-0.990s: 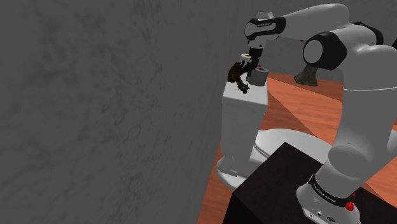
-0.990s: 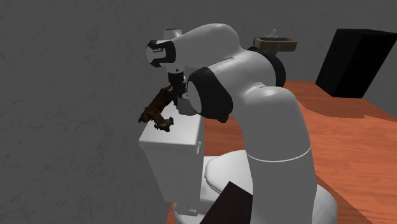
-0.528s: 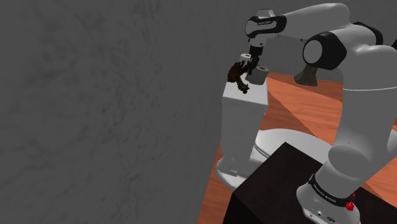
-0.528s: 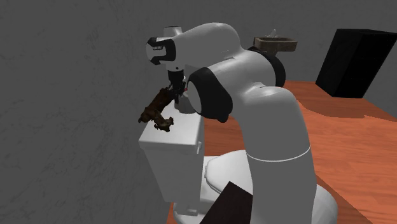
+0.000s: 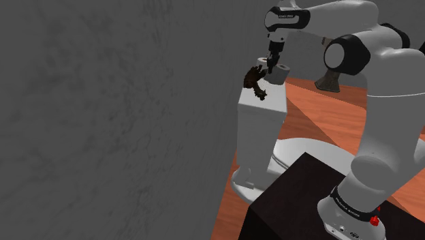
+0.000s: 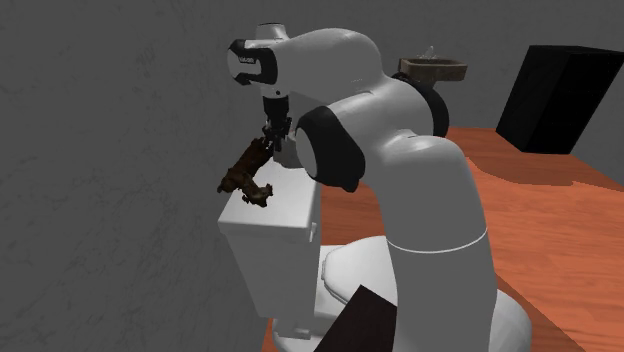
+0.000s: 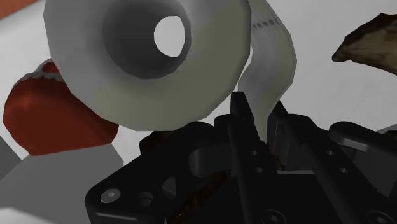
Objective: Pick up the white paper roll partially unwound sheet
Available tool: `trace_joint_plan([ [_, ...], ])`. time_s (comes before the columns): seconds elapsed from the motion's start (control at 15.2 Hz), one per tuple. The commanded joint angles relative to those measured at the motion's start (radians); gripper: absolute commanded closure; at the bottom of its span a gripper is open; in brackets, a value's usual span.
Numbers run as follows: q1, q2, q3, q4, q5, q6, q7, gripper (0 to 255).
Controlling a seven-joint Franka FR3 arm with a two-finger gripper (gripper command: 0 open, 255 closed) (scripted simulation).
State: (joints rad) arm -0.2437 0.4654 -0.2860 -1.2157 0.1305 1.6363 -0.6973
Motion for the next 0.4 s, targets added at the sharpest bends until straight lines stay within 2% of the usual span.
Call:
trace_joint_plan([
  [0.0, -0.003, 0.008, 0.000, 0.043, 0.002, -0.034, 0.002, 255],
  [0.2, -0.011, 0.022, 0.001, 0.105, 0.005, -0.082, 0.003, 255],
  [0.33, -0.011, 0.022, 0.001, 0.108, 0.005, -0.085, 0.003, 255],
])
